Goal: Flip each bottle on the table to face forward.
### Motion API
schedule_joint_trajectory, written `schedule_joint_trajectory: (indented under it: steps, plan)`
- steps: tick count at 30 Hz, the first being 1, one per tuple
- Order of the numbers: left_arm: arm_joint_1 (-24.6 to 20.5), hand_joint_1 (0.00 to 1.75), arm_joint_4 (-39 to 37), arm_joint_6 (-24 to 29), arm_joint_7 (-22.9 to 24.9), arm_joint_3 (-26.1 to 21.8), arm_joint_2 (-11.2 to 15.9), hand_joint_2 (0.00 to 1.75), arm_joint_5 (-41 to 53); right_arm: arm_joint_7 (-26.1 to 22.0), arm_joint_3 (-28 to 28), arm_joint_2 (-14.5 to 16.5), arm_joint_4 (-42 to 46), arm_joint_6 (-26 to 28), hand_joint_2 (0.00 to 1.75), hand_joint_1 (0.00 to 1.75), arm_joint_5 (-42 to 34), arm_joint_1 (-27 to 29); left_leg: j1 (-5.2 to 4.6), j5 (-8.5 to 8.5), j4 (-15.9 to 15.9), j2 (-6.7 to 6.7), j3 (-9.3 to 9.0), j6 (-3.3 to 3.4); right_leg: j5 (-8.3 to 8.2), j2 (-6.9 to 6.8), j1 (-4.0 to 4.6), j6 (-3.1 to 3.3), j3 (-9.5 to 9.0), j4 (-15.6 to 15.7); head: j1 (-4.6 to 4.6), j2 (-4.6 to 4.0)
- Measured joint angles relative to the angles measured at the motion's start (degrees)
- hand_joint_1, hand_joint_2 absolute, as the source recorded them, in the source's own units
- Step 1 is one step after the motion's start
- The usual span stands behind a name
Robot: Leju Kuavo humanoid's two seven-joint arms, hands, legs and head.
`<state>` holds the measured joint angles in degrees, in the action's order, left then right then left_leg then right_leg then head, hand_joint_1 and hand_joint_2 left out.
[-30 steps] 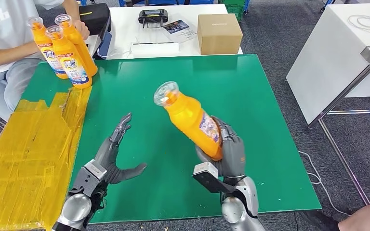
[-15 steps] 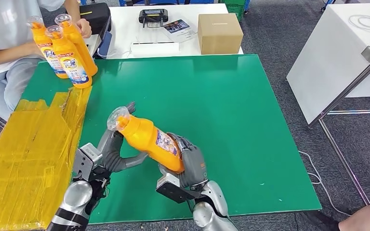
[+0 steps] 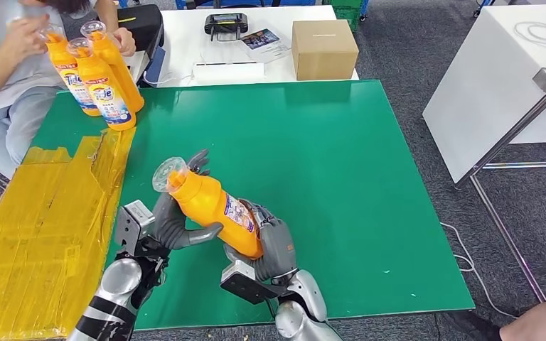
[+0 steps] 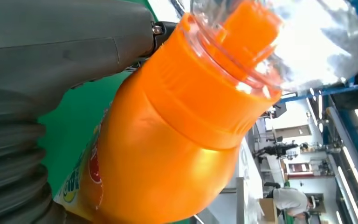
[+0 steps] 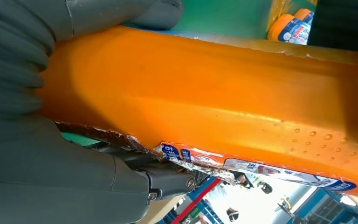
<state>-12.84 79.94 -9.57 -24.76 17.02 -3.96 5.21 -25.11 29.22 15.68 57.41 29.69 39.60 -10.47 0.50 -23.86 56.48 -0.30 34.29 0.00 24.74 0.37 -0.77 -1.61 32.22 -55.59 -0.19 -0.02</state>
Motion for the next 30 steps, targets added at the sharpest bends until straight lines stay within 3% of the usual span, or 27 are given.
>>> schedule_joint_trajectory:
  steps: [5, 6, 7, 10, 11, 23, 24, 27, 28, 30]
  plan:
    - [-0.7, 0.0, -1.4, -0.7, 0.1, 0.5, 0.0, 1.75, -1.0, 0.0, 0.2, 0.0, -0.4, 0.3, 1.75, 1.75, -0.3, 0.0, 0.0, 0.0, 0.0, 0.0, 0.02, 0.0, 0.0, 0.0, 0.0, 0.0, 0.0, 0.0, 0.01, 0.0]
    - [-0.8, 0.07, -1.7, -1.2, 0.2, 0.5, 0.0, 1.75, -1.5, 0.0, 0.2, 0.0, -0.5, 0.4, 1.75, 1.75, -0.4, -0.1, 0.0, 0.0, 0.0, 0.0, 0.02, 0.0, 0.0, 0.0, 0.0, 0.0, 0.0, 0.0, 0.01, 0.0]
    - [-0.9, 0.33, -1.9, -1.8, 0.3, 0.5, 0.0, 1.75, -2.1, 0.0, 0.2, 0.0, -0.6, 0.6, 1.75, 1.75, -0.4, -0.1, 0.0, 0.0, 0.0, 0.0, 0.02, 0.0, 0.0, 0.0, 0.0, 0.0, 0.0, 0.0, 0.01, 0.0]
    - [-1.1, 1.57, -2.5, -2.9, 0.5, 0.5, 0.0, 1.75, -4.4, 0.0, 0.5, 0.0, -0.9, 1.0, 1.75, 1.75, -0.5, -0.4, 0.0, 0.0, 0.0, 0.0, 0.01, 0.0, 0.0, 0.0, 0.0, 0.0, 0.0, 0.0, 0.01, 0.0]
    - [-1.2, 1.74, -2.7, -3.1, 0.5, 0.5, 0.0, 1.75, -5.1, 0.0, 0.5, 0.0, -1.0, 1.0, 1.75, 1.75, -0.5, -0.5, 0.0, 0.0, 0.0, 0.0, 0.01, 0.0, 0.0, 0.0, 0.0, 0.0, 0.0, 0.0, 0.0, 0.0]
    - [-1.1, 1.75, -2.8, -3.0, 0.6, -0.6, -0.4, 1.75, -10.2, -1.6, 0.9, 0.1, -1.3, -3.2, 1.75, 1.75, -5.5, -0.8, 0.0, 0.0, 0.0, -0.01, 0.02, 0.0, 0.0, 0.0, 0.0, 0.0, 0.0, 0.0, 0.0, 0.0]
    - [-1.1, 1.75, -2.8, -2.9, 0.6, -0.7, -0.4, 1.75, -10.4, -1.7, 0.9, 0.1, -1.1, -3.5, 1.75, 1.4, -5.9, -0.8, 0.0, 0.0, 0.0, -0.01, 0.02, 0.0, 0.0, -0.01, 0.0, 0.0, 0.0, 0.0, 0.0, 0.0]
    - [-0.9, 1.75, -2.4, -2.6, 0.4, -0.9, -0.4, 1.75, -10.9, -2.0, 1.0, 0.1, -0.4, -4.2, 1.75, 0.09, -6.7, -0.6, 0.0, 0.0, 0.0, 0.0, 0.02, 0.0, 0.0, 0.0, 0.0, 0.0, 0.0, 0.0, 0.0, 0.0]
    - [-0.8, 1.75, -2.2, -2.1, 0.2, -1.1, -0.5, 1.75, -10.8, -2.2, 1.0, 0.1, -0.1, -4.3, 1.75, 0.0, -7.0, -0.4, 0.0, 0.0, 0.0, 0.0, 0.01, 0.0, 0.0, 0.0, 0.0, 0.0, 0.0, 0.0, 0.0, 0.0]
    - [-0.6, 1.75, -1.8, -0.4, -0.3, -1.5, -0.6, 1.75, -10.0, -2.8, 1.0, 0.1, 0.9, -4.4, 1.75, 0.0, -7.6, -0.1, 0.0, 0.0, 0.0, 0.0, 0.01, 0.0, 0.0, 0.0, 0.0, 0.0, 0.0, 0.0, 0.0, 0.0]
